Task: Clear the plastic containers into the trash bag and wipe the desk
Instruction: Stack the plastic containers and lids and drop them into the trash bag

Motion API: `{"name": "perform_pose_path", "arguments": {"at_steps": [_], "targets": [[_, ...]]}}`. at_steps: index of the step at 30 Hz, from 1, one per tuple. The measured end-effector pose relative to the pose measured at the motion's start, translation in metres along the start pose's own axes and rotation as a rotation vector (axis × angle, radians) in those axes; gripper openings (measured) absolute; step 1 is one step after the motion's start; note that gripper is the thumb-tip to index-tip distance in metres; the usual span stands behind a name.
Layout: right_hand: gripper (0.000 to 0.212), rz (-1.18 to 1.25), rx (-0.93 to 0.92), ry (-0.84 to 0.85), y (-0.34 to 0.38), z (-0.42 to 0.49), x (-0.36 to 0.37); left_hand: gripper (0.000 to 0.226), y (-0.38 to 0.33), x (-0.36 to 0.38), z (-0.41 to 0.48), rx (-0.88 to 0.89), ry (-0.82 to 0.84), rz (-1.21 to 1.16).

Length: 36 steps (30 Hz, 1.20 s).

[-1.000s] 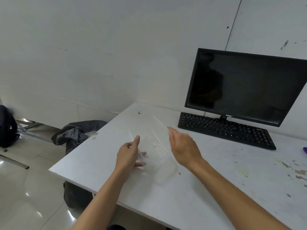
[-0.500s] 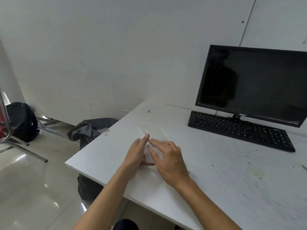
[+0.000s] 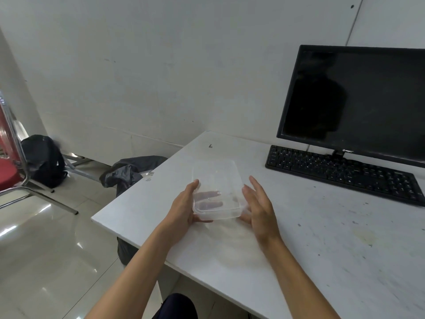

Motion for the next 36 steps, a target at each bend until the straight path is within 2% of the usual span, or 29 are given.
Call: {"name": "perform_pose_path", "arguments": {"at_steps": [3, 6, 10, 12, 18, 22, 27, 33, 36], "targets": [[0.044, 0.082, 0.094, 0.149, -0.002, -0.005, 0.013, 0.043, 0.000, -0.001, -0.002, 0.014, 0.005, 0.014], [0.030, 0.070, 0.077, 0.127, -0.001, -0.006, 0.016, 0.058, -0.002, 0.005, -0.007, 0.020, 0.058, 0.077], [0.027, 0.161, 0.064, 0.014, -0.001, -0.001, 0.002, 0.029, -0.006, 0.013, -0.010, 0.106, 0.165, 0.236], [0.024, 0.178, 0.054, -0.010, 0.000, 0.000, -0.002, 0.023, -0.004, 0.018, -0.012, 0.146, 0.240, 0.296], [0.014, 0.164, 0.035, 0.002, 0.001, -0.002, 0.001, 0.020, -0.006, 0.014, -0.015, 0.194, 0.232, 0.341], [0.022, 0.124, -0.010, 0.032, 0.005, -0.006, 0.006, 0.029, -0.004, 0.010, -0.013, 0.188, 0.195, 0.300], [0.044, 0.126, -0.033, 0.037, 0.009, -0.007, 0.003, 0.064, -0.004, 0.011, -0.011, 0.131, 0.180, 0.271], [0.049, 0.179, -0.017, -0.027, 0.001, 0.001, -0.005, 0.074, -0.004, 0.011, -0.010, 0.168, 0.178, 0.254], [0.049, 0.254, 0.062, 0.047, -0.006, 0.005, -0.001, 0.073, -0.004, 0.011, -0.010, 0.180, 0.180, 0.256]]}}
Point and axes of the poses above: each hand's wrist, its own z-axis towards the middle knuckle, its own x-axis out of the palm, y = z × x, the point moved 7 cm from there along z, towards the middle knuckle, and after that the axes turned 15 degrees about x, right-handed, at the moved point
